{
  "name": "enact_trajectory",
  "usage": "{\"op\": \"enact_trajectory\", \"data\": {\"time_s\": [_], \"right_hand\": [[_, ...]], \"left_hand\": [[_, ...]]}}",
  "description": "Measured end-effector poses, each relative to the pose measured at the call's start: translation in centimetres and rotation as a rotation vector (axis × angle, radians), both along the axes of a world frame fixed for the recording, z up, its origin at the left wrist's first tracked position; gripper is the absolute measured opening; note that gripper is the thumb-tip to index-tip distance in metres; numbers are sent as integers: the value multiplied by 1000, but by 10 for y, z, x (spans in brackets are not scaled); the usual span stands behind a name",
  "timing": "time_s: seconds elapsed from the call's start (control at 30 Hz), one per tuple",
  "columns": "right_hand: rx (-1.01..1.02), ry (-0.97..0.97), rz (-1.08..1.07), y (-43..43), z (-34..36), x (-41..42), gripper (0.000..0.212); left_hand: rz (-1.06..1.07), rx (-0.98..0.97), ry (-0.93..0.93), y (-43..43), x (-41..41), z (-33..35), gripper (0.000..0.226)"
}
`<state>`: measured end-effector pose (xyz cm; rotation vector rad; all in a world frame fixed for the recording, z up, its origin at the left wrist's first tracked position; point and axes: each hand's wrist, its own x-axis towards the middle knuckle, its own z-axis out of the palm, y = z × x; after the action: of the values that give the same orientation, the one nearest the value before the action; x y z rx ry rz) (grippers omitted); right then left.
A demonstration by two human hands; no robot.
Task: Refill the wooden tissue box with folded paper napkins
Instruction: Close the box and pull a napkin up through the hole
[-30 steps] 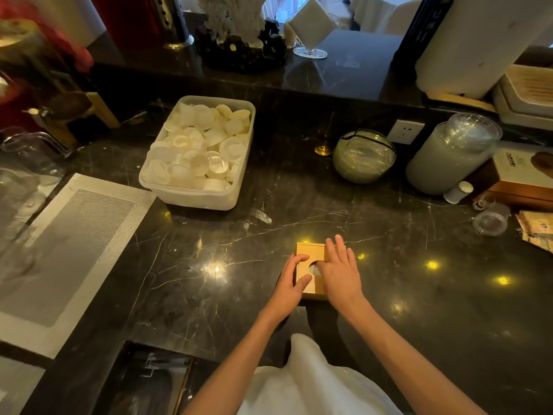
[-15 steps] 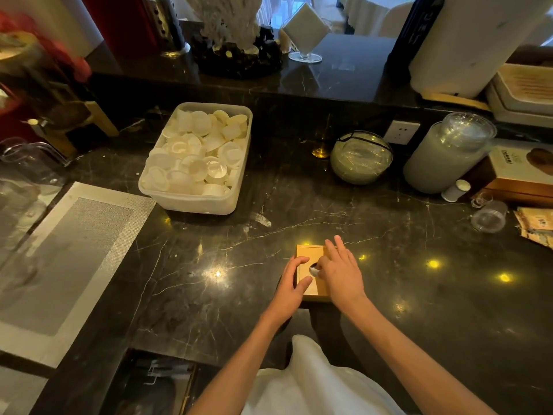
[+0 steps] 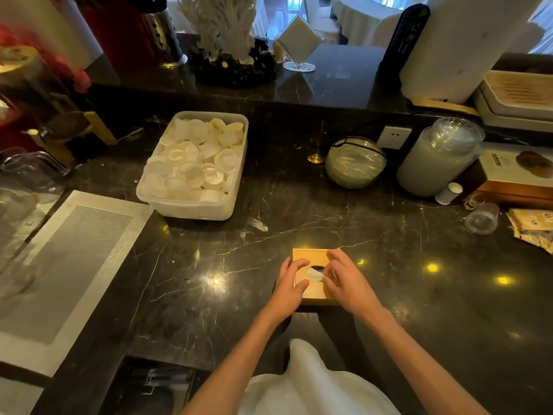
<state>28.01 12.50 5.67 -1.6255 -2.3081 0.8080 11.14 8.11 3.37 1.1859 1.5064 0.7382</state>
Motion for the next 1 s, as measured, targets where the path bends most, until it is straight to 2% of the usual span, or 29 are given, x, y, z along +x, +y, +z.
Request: {"op": "enact_trajectory", "data": {"time_s": [0.1, 0.27, 0.4, 0.7, 0.77, 1.0], "right_hand": [[29, 71, 25, -6, -2, 8, 4], [37, 149, 11, -11, -5, 16, 4], [23, 177, 2, -9, -8, 19, 6], [-23, 159, 9, -4, -8, 19, 7], [-49, 150, -12, -3, -5, 16, 5], [-63, -86, 29, 12, 0, -6, 33]], "left_hand": [[-19, -25, 80, 8, 1, 9, 45], [-37, -29, 151, 22, 0, 23, 18], [-94, -24, 241, 31, 2, 28, 6], [-238, 125, 794, 36, 22, 40, 16], [-236, 116, 816, 35, 27, 39, 14], [-191, 80, 731, 27, 25, 34, 22]]}}
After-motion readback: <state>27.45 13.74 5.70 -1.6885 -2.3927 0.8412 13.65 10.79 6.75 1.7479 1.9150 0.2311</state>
